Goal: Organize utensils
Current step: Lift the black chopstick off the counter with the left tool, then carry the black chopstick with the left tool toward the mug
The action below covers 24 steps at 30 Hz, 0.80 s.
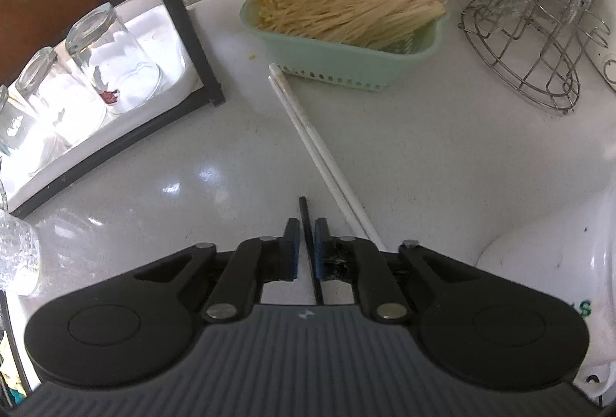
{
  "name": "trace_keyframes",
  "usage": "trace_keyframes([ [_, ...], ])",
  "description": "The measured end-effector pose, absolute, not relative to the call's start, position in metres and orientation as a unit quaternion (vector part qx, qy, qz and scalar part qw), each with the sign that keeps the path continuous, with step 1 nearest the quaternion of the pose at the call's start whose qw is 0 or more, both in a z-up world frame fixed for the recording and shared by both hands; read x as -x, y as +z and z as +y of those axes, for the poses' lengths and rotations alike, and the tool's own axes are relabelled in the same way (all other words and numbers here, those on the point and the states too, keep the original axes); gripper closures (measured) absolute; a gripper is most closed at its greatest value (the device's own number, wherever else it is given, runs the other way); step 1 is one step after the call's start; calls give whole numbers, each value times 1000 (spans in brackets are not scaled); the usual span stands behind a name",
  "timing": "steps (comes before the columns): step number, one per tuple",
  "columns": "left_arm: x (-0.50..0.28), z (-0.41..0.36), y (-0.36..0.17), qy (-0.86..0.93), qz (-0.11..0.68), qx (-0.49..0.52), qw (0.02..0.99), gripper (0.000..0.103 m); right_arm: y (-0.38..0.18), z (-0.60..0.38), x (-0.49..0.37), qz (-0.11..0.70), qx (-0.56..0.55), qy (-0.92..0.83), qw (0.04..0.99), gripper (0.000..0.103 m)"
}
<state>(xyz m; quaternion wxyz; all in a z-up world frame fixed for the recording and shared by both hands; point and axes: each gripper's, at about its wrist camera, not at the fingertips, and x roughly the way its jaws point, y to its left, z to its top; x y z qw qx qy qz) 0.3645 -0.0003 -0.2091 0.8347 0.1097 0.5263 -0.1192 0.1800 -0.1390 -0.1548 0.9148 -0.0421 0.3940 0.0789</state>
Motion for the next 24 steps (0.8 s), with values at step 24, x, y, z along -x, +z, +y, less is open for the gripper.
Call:
trace_keyframes([
  [24, -337, -18, -129, -127, 472, -116, 865, 100, -156, -142, -193, 391, 54, 112, 912, 13],
])
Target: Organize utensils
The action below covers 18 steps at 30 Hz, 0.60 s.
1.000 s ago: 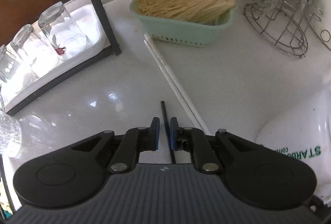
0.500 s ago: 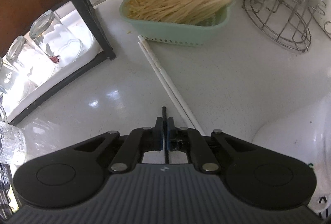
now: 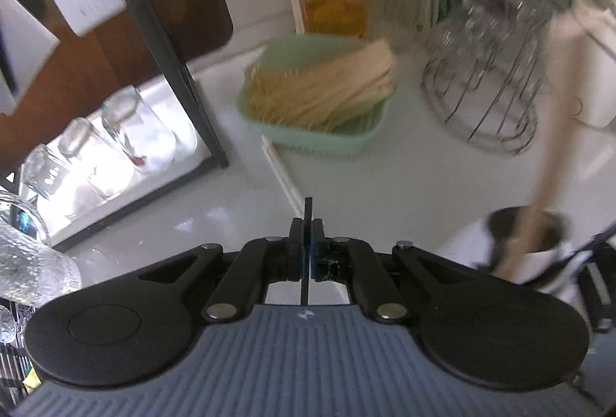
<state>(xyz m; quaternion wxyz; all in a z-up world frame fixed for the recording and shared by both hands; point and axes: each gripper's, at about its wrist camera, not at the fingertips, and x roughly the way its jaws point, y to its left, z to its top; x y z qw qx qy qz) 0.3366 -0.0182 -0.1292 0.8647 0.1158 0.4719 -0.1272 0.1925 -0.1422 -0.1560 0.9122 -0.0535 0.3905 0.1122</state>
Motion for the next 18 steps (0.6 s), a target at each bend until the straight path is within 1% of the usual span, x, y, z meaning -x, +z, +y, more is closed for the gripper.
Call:
trace_keyframes([
  [8, -310, -18, -81, -135, 439, -84, 884, 100, -157, -140, -198, 388, 59, 124, 911, 13],
  [18, -274, -7, -37, -141, 403, -39, 903, 100, -157, -140, -200, 388, 63, 128, 910, 13],
])
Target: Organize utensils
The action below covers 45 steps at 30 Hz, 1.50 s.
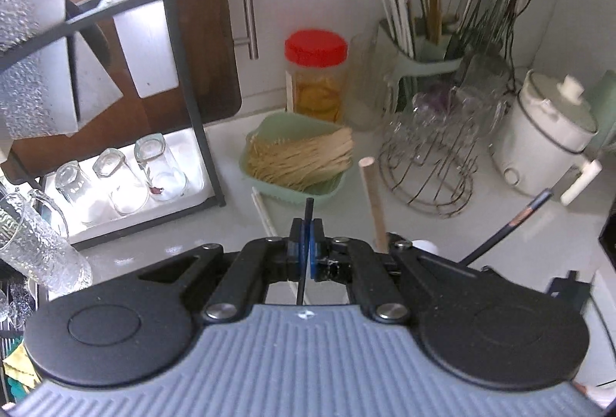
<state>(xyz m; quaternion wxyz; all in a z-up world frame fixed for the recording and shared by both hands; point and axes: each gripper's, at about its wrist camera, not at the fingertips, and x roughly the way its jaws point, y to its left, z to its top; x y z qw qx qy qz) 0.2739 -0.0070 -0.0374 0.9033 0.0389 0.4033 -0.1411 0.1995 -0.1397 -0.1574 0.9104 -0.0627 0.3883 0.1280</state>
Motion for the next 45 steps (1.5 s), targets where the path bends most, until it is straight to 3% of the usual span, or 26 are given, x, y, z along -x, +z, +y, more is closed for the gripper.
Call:
trace_keyframes([
  [22, -235, -11, -2, -162, 358, -27, 919, 103, -158, -141, -198, 382, 64, 134, 912, 13],
  [40, -285, 35, -121, -116, 470, 1, 875, 101, -156, -152, -196, 389, 58, 111, 913, 13],
  [45, -296, 70, -156, -73, 503, 36, 861, 95, -155, -153, -195, 396, 57, 103, 911, 13],
])
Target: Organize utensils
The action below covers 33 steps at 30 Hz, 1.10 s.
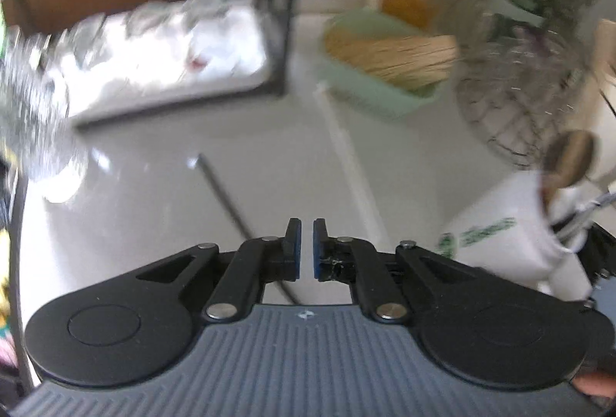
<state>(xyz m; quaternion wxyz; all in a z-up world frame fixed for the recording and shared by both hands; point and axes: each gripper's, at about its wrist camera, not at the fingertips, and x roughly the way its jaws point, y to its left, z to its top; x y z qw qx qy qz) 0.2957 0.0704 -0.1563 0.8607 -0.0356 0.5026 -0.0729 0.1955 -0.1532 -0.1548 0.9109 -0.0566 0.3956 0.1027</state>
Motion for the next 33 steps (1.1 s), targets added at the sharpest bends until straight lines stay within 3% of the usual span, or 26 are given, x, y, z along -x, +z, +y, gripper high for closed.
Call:
trace_keyframes([
  [6, -314, 111, -186, -26, 511, 71, 856, 74, -153, -151, -197, 407, 56, 91, 907, 13],
  [21, -382, 125, -213, 3, 496, 35, 868, 74, -152, -144, -201, 429, 55, 60, 899, 13],
  [26, -393, 113, -211, 8, 513, 1, 858, 78, -152, -142, -201, 428, 52, 52, 901, 13],
  [29, -398, 106, -210, 0, 526, -10, 850, 93, -152, -142, -201, 427, 50, 49, 901, 13],
  [33, -397, 95, -210, -7, 520, -42, 853, 97, -152, -140, -198, 424, 49, 47, 903, 13],
])
